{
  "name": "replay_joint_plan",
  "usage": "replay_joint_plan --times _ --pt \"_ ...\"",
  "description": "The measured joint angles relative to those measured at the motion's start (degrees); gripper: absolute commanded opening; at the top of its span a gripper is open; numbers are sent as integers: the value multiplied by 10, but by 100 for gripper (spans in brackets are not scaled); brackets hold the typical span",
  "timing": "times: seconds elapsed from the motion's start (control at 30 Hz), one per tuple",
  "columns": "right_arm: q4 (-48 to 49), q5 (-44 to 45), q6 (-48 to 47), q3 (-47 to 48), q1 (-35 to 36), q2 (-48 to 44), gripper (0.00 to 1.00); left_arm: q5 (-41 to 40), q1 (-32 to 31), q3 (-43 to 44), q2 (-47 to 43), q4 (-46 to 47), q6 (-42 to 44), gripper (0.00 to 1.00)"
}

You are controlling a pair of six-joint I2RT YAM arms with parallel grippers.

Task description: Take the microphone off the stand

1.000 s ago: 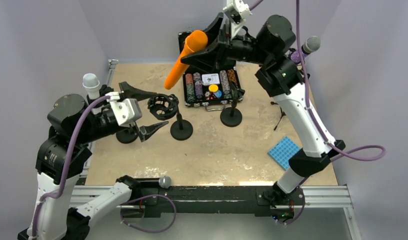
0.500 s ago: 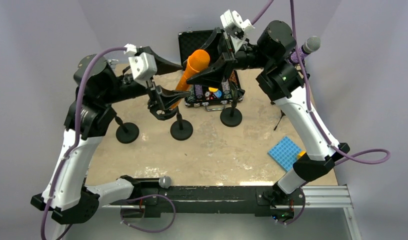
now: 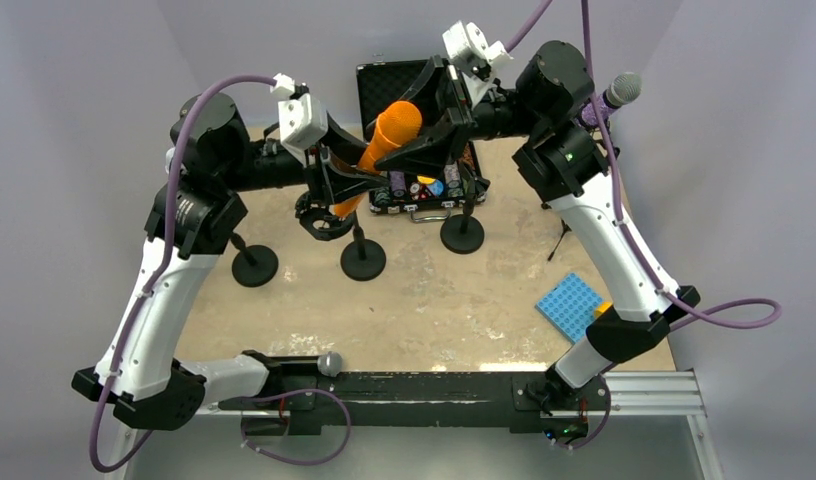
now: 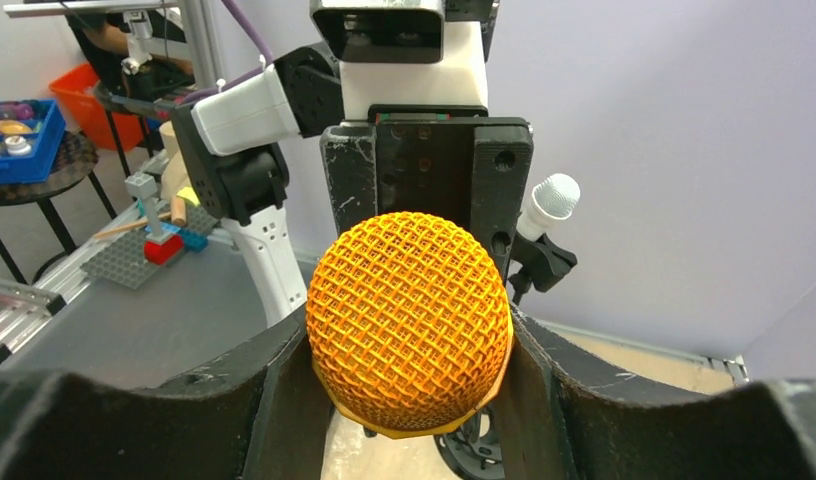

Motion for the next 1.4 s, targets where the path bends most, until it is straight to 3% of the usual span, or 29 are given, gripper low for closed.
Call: replay_joint_plan --times 0.03,0.13,0.4,0.5,0.63,0.83,0.97,1.17,1.4 --pt "-1 0 -1 0 0 0 80 3 0 8 3 -10 3 18" --pt "-9 0 -8 0 0 0 85 15 0 24 10 -38 6 0" --pt "-106 5 -92 -78 -14 -83 91 12 0 31 -21 -207 126 0" --pt "-145 11 -132 -137 -33 -155 93 4 0 31 -45 -319 230 0" --pt "-195 43 -201 -234 -49 -262 93 -42 0 8 -80 -483 446 0" --pt "-247 120 -259 -343 -56 -341 93 -146 -3 -154 -137 -573 684 0" --pt "-264 168 -271 -370 -75 -339 93 -200 -3 -262 -143 -592 723 0" --pt "-280 203 -281 -378 -85 -336 93 -324 -1 -454 -126 -563 694 0" --pt "-279 205 -281 -380 -88 -337 92 -390 9 -574 -124 -473 658 3"
